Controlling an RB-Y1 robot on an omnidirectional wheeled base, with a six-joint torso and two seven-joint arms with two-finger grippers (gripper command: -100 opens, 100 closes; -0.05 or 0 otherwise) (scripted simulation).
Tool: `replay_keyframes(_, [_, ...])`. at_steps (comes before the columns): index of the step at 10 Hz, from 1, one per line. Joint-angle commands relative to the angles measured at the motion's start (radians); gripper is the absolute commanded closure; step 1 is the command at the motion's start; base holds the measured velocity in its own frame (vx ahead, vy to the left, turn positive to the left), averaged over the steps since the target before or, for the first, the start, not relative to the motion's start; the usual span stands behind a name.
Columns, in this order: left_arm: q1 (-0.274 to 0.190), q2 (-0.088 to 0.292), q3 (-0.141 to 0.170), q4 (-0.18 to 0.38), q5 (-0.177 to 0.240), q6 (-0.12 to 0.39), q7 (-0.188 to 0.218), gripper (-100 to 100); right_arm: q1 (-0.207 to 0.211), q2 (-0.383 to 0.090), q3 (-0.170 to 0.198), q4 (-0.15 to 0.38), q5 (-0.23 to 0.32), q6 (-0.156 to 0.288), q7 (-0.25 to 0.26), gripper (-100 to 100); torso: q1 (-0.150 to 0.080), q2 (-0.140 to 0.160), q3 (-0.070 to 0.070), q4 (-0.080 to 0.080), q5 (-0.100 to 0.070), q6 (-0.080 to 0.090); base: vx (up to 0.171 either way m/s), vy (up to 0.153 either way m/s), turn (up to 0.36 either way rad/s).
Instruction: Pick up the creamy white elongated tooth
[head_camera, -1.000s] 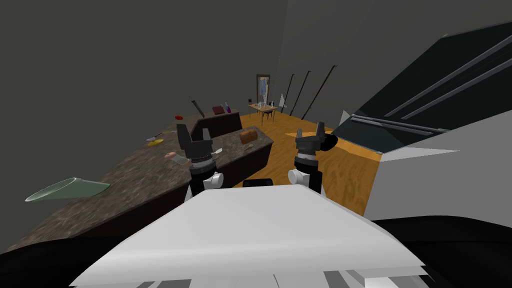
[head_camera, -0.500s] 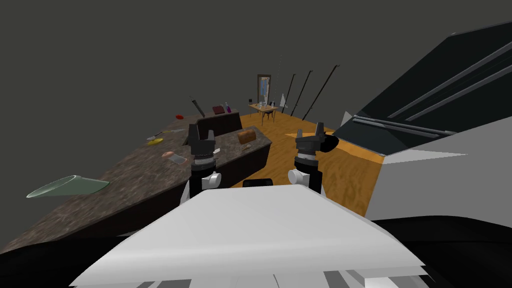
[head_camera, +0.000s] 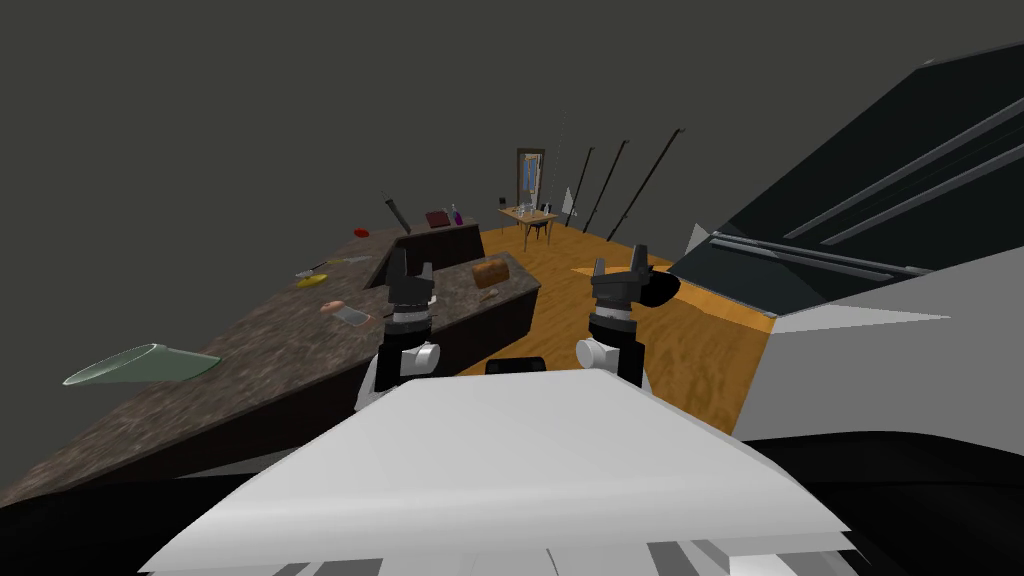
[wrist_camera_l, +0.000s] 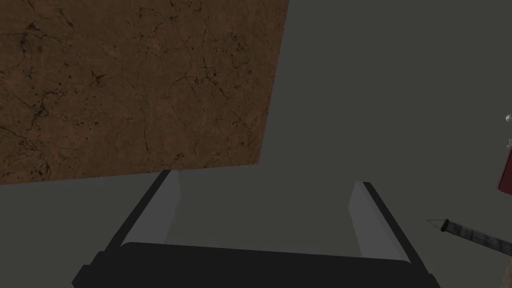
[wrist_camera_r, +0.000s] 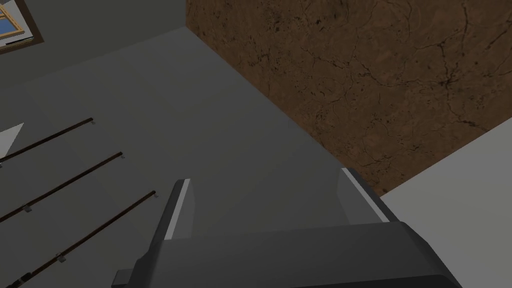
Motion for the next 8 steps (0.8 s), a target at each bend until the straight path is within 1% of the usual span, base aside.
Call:
replay_keyframes(1, [-0.002,0.008,0.004,0.000,0.011,0.046,0.003,-100,0.000,0.000,0.000,0.000,0.000,0.000,0.000,0,0.000,0.000,0.000,0.000,0.000,0.000,0.006,-0.079,0.029])
replay_keyframes(2, [-0.015,0.019,0.011,0.007,0.033,0.074,0.007,-100,0.000,0.000,0.000,0.000,0.000,0.000,0.000,0,0.000,0.000,0.000,0.000,0.000,0.000,0.015,-0.103,0.047])
replay_keyframes(3, [-0.015,0.019,0.011,0.007,0.033,0.096,0.007,-100,0.000,0.000,0.000,0.000,0.000,0.000,0.000,0,-0.001,-0.001,0.000,0.000,0.000,0.000,0.008,-0.097,0.035])
replay_keyframes(4, [-0.015,0.019,0.011,0.007,0.033,0.108,0.007,-100,0.000,0.000,0.000,0.000,0.000,0.000,0.000,0,-0.001,-0.001,0.000,0.000,0.000,0.000,0.006,-0.042,0.005])
replay_keyframes(5, [-0.028,0.028,0.018,0.013,0.057,0.143,0.011,-100,0.000,0.000,0.000,0.000,0.000,0.000,0.000,0,0.002,-0.001,0.000,0.000,0.000,0.000,0.014,-0.061,0.056])
replay_keyframes(6, [-0.028,0.028,0.018,0.013,0.057,0.168,0.011,-100,0.000,0.000,0.000,0.000,0.000,0.000,0.000,0,0.002,-0.001,-0.001,0.000,0.000,0.000,0.001,-0.081,0.034])
replay_keyframes(7, [-0.028,0.028,0.018,0.013,0.057,0.174,0.011,-100,0.000,0.000,0.000,0.000,0.000,0.000,0.000,0,0.001,0.000,0.000,0.000,0.000,0.000,-0.002,-0.046,-0.002])
replay_keyframes(8, [-0.041,0.034,0.026,0.020,0.082,0.215,0.015,-100,0.000,0.000,0.000,0.000,0.000,0.000,0.000,0,0.002,0.000,0.000,0.000,0.000,0.000,0.023,-0.069,0.069])
